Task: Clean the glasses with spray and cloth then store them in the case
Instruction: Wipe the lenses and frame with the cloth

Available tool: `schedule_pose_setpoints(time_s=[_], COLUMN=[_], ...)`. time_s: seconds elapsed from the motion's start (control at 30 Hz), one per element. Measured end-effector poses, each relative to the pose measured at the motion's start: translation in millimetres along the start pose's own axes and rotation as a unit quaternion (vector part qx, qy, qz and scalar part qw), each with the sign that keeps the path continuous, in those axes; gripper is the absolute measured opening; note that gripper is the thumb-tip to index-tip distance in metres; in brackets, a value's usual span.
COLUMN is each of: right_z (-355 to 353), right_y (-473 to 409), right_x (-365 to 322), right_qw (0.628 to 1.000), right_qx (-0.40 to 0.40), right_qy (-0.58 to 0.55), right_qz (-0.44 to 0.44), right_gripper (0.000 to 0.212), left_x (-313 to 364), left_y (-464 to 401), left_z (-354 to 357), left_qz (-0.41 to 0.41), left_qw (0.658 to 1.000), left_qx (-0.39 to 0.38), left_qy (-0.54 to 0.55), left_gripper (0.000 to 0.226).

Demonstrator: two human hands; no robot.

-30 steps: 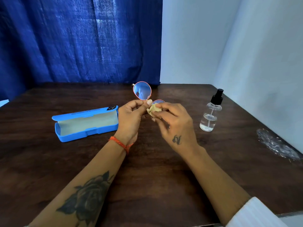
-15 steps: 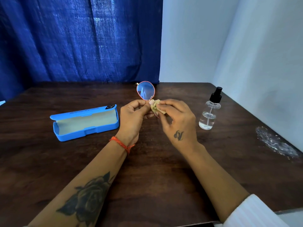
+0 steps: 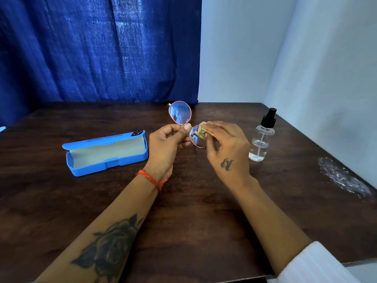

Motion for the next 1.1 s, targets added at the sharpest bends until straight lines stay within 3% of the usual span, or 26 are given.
schedule_pose_setpoints(time_s=[0.27,0.5,0.63,0.93,1.03,1.1], right_z=[3.8,0.5,1.8,3.8,-1.8,-5.4], right_y=[7.2,1.5,1.7,6.1,-0.3,-5.9], right_x=[-4.3,5.4,3.3,-2.8,2.6,12.3], right_qw=[0.993,0.999,1.0,0.986,0.988,0.992], right_qx=[-0.064,-0.023,-0.004,-0.097,-0.096,-0.07], right_qy=[-0.048,-0.022,0.008,-0.058,-0.082,-0.097], right_qz=[-0.088,-0.008,-0.027,-0.119,-0.094,-0.033], right_gripper=[0.021,0.02,0.027,0.026,0.02,0.021], left_x=[0.9,-1.0,-1.4,-0.6,-3.3,-3.8], left_y=[-0.1,-2.7,-1.6,-1.8,-4.0,-6.0], left_z=[-0.9,-1.0,-0.3,-1.9,-2.2,-3.8], left_qz=[-0.007,-0.005,-0.005,-0.003,0.005,0.01], left_qw=[1.0,1.0,1.0,1.0,1.0,0.999], left_qx=[0.013,0.012,0.005,0.009,0.017,0.025], left_qy=[0.002,-0.003,-0.013,0.0,-0.011,-0.018], left_gripper=[0.009,0.009,0.008,0.013,0.012,0.011])
Point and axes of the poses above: each hand's wrist, its own y-axis away from the middle knuckle, its own z-axis out of the palm, x = y × z, the point moved 1 cm from there along -y, towards the middle knuckle, and after that the axes turned 2 degrees about -x, right-handed, at the moved point
